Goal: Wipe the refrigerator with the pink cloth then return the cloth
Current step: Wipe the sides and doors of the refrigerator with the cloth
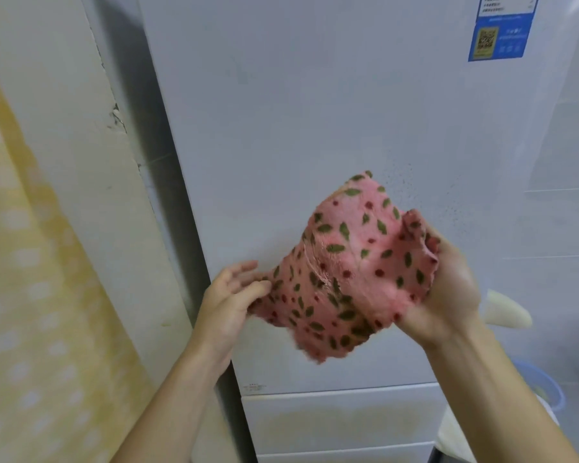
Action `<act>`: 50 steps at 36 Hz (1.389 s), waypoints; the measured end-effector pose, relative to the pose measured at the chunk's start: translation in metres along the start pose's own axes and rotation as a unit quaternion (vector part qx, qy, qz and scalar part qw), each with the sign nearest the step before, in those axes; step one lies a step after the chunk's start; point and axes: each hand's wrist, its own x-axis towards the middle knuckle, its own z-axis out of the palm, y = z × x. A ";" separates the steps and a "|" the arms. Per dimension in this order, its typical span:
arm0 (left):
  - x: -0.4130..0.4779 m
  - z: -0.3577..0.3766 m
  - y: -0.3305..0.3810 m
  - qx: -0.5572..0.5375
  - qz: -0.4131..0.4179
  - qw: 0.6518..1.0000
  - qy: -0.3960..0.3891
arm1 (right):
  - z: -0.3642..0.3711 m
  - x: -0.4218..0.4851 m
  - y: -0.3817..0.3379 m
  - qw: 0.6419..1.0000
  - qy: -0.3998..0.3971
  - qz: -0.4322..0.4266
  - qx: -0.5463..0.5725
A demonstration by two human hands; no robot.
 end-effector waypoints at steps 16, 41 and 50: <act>-0.014 0.026 0.027 -0.117 0.030 0.949 -0.290 | 0.008 0.029 -0.001 0.980 0.080 0.138 -0.119; -0.018 0.013 0.055 0.131 0.096 0.981 -0.102 | -0.008 -0.026 0.021 0.889 0.126 -0.159 -0.411; -0.024 0.005 0.058 0.279 0.130 0.946 -0.107 | -0.010 -0.029 0.005 0.712 0.180 -0.158 -0.660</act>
